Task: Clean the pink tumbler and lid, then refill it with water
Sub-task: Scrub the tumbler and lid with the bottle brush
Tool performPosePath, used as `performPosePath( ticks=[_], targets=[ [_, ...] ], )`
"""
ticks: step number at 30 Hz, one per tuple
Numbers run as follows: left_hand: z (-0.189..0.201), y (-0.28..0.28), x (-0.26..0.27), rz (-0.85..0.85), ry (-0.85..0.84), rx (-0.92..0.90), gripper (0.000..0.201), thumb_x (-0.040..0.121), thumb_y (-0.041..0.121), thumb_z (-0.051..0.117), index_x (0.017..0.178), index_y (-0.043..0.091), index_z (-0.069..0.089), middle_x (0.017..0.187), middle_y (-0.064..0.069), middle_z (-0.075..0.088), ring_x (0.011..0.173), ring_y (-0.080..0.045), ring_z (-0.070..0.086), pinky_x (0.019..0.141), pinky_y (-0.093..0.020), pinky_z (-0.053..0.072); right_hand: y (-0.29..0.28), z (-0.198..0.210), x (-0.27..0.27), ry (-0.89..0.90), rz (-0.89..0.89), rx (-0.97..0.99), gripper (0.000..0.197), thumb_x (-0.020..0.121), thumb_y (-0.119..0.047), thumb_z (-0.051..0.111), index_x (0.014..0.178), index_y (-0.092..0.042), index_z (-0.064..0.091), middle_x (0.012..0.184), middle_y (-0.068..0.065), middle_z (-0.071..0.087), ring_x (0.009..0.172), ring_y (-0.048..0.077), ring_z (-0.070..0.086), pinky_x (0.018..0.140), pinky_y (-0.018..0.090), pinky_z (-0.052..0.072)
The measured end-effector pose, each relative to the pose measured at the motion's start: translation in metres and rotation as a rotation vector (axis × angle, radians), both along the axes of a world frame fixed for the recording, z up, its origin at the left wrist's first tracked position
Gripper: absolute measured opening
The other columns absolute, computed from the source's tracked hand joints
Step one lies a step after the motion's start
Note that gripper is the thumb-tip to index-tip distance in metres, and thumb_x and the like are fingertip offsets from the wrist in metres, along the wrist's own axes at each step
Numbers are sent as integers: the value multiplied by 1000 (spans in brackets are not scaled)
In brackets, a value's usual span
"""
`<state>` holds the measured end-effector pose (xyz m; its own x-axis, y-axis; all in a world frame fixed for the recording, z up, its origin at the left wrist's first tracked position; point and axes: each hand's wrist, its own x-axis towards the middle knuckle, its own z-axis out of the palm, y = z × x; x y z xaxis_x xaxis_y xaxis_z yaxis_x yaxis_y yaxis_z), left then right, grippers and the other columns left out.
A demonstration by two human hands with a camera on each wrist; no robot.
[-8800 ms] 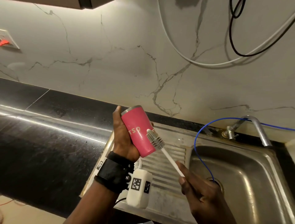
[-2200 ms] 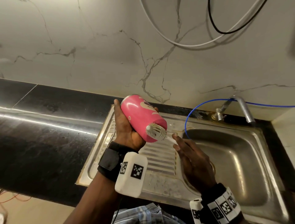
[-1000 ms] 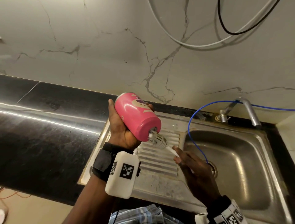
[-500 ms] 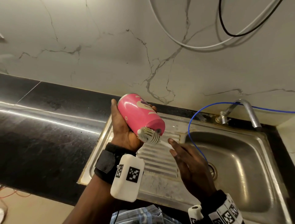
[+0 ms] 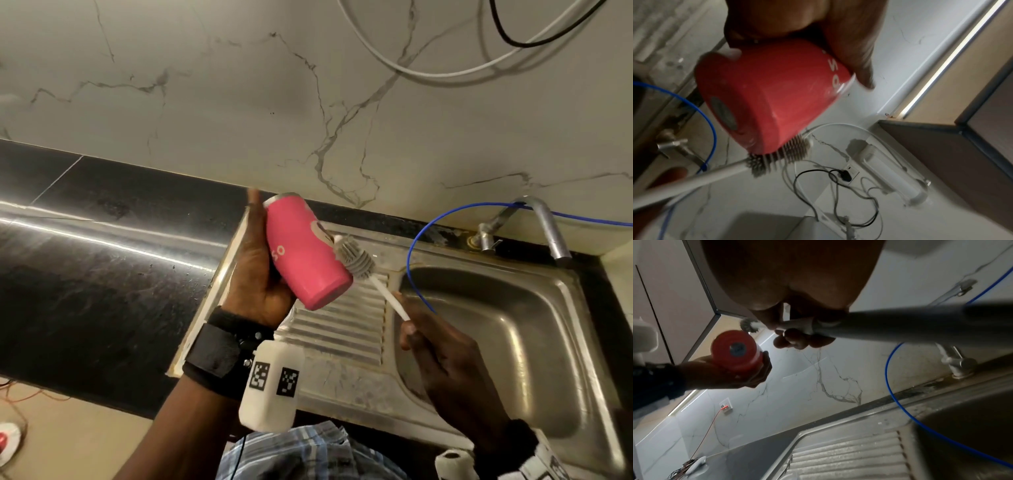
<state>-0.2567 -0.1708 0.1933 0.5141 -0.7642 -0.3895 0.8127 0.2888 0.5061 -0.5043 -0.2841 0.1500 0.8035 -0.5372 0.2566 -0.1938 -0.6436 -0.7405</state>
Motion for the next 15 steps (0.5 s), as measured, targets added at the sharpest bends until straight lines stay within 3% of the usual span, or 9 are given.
performPosePath(
  ticks=[3,5,8,10,12,15],
  targets=[
    [-9,3,-6,-47,-213,83,72,82,47,86,140,13,60,110,-13,74,98,-29,74,91,-57,61,-6,16,1,35,-57,-70,36,103,-33,49,135,-36,64,80,-18,65,72,4,64,66,12,44],
    [-17,6,-10,-87,-350,150,59,85,31,85,136,11,63,117,-20,72,102,-33,72,91,-57,61,-14,29,1,45,-96,-81,20,101,-31,52,104,-37,70,77,-28,64,70,-5,62,64,9,41],
    [-27,8,-13,-169,-579,236,44,82,20,83,124,12,73,125,-27,71,110,-41,70,99,-60,55,-28,48,0,124,-130,-28,22,94,-33,51,83,-27,70,68,-12,65,63,9,64,62,35,51],
    [-33,10,-16,-199,-723,301,55,70,23,91,122,17,73,119,-15,76,111,-35,72,95,-51,58,-35,62,0,217,-105,-28,25,86,-38,51,76,-23,69,63,-5,65,60,13,62,59,39,51],
    [-41,10,-20,-197,-837,364,78,57,30,98,128,20,65,117,-1,77,106,-21,74,86,-34,61,-40,76,4,351,-58,-129,23,82,-38,52,72,-23,67,61,-5,63,61,12,59,58,33,47],
    [-52,12,-23,-236,-1082,421,87,60,18,105,132,20,57,118,6,72,107,-12,72,88,-28,60,-51,96,12,540,90,-288,28,85,-46,48,82,-27,68,73,-8,62,65,9,56,63,33,47]
  ],
)
